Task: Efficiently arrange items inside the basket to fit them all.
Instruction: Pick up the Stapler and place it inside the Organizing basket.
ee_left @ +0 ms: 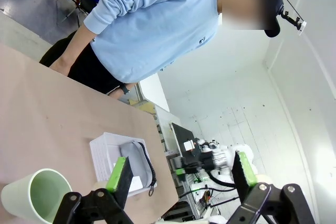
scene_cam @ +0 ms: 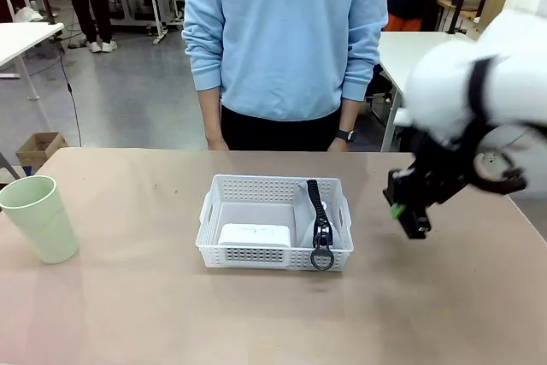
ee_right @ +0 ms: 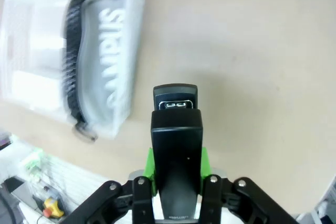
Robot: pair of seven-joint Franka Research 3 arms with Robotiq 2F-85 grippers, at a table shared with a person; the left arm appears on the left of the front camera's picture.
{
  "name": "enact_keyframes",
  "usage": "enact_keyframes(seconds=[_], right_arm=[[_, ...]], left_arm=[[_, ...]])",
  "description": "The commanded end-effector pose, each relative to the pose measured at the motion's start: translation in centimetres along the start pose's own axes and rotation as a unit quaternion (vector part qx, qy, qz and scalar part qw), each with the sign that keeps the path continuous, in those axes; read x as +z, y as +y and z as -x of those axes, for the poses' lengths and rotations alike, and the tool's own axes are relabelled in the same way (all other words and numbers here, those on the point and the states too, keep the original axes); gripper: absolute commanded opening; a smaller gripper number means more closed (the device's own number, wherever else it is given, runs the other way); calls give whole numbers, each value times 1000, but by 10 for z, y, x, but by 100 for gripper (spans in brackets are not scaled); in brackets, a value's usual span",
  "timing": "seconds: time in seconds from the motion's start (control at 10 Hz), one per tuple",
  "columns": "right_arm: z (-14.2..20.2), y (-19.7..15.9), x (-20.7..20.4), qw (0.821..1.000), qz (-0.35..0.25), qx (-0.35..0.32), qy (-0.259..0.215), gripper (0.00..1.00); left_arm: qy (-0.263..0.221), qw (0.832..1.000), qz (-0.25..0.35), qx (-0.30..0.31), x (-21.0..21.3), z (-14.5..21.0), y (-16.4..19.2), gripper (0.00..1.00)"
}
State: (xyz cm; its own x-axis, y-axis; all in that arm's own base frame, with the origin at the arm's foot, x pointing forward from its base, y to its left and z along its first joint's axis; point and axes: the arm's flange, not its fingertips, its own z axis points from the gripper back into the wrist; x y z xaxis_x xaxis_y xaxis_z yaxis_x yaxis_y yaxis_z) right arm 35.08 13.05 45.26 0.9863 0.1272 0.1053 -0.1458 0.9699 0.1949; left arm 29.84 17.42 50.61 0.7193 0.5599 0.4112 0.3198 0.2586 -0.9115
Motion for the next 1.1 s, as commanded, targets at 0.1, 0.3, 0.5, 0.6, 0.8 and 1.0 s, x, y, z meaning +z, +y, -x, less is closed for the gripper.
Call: enact_keyframes(seconds=[0.1, 0.3, 0.5, 0.6, 0.8, 1.0], right_arm=[[41, -19, 45, 1000, -6, 2, 10, 25], [62, -19, 65, 999, -29, 39, 24, 25], [72, -26, 68, 997, -49, 50, 20, 25], [70, -26, 62, 997, -52, 53, 21, 25], [70, -22, 68, 998, -50, 44, 23, 25], [70, -22, 68, 998, -50, 44, 23, 25]], left_arm=[[-5, 1000, 12, -8, 0, -1, 0, 100], [-5, 1000, 12, -8, 0, -1, 0, 100], [-5, 1000, 12, -8, 0, -1, 0, 100], [-5, 1000, 12, -8, 0, -1, 0, 100], [-5, 1000, 12, -8, 0, -1, 0, 100], [-5, 1000, 12, -8, 0, -1, 0, 100]])
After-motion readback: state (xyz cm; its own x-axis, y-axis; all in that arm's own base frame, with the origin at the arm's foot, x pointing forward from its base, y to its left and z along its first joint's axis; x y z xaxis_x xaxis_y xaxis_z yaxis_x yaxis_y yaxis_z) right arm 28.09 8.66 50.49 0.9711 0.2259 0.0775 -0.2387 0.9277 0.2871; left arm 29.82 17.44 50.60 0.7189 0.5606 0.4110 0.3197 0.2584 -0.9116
